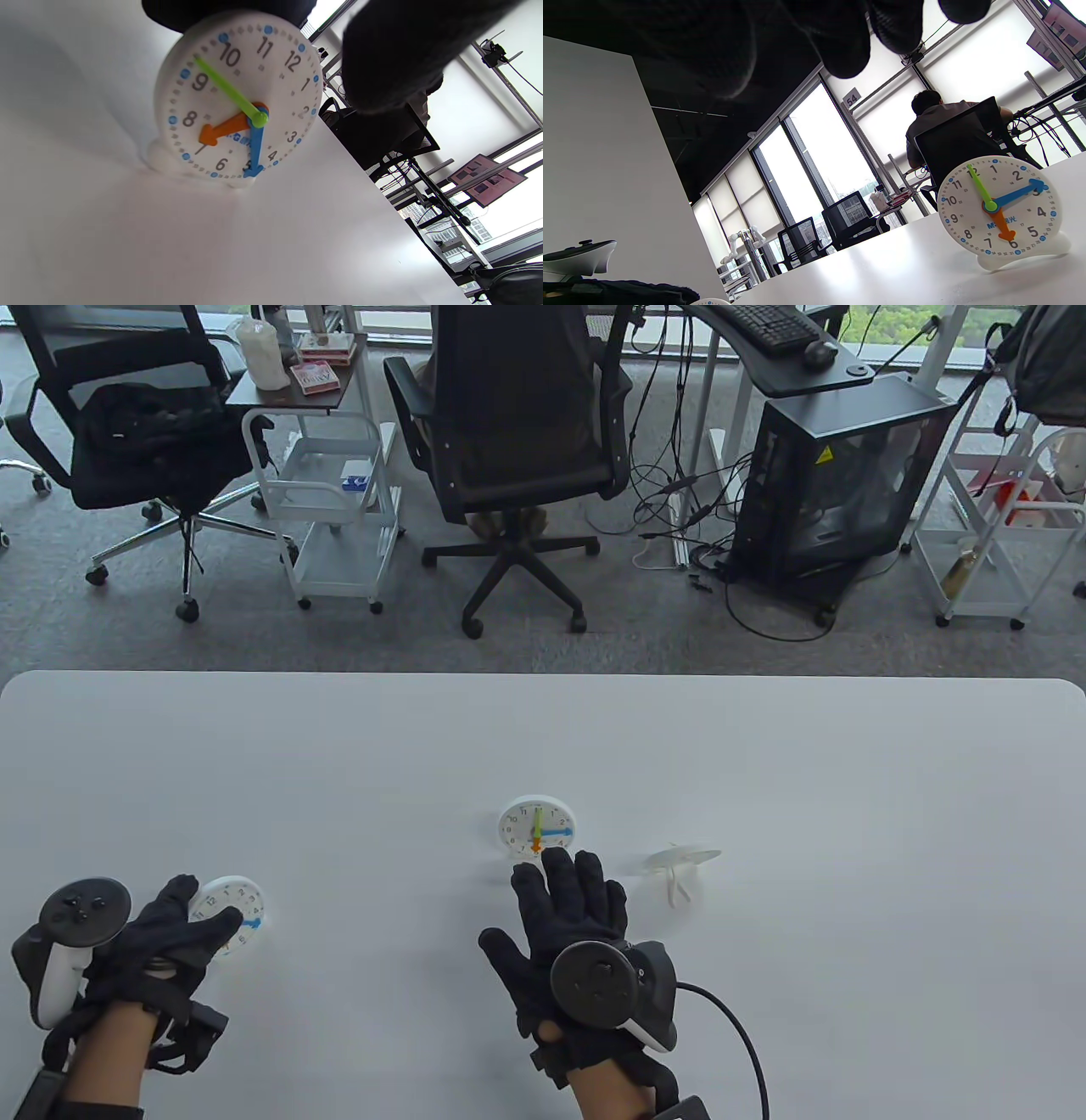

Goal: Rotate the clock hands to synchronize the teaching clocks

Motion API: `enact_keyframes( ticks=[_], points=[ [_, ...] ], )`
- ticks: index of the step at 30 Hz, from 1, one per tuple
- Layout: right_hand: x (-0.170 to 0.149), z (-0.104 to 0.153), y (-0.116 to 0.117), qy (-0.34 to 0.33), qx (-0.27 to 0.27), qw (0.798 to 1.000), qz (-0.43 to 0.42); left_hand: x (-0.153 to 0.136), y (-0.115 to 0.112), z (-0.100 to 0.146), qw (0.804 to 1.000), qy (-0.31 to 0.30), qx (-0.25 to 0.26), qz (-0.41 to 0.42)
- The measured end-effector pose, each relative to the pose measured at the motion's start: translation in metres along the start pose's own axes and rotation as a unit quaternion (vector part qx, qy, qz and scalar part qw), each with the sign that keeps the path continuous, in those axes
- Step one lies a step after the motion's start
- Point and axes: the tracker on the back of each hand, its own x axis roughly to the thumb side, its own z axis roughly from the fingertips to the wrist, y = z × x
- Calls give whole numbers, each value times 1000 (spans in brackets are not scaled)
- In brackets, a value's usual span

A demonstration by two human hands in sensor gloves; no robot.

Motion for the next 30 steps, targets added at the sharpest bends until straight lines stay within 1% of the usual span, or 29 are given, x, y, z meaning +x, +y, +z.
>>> enact_keyframes(
  ticks=[10, 15, 21, 27, 30],
  points=[
    [1, 0, 2, 0, 8, 1000, -3, -13, -1, -9, 998, 53, -7, -27],
    [1, 0, 3, 1, 13, 1000, -6, -14, -3, -11, 998, 53, -5, -22],
    [1, -1, 4, 2, 17, 1000, -9, -6, -6, -9, 1000, 14, -5, -14],
    [3, -1, 7, 0, 21, 1000, -19, 12, -12, -2, 997, -64, -28, 44],
    [5, -1, 9, -1, 25, 999, -29, 25, -19, 8, 991, -105, -42, 66]
  ],
)
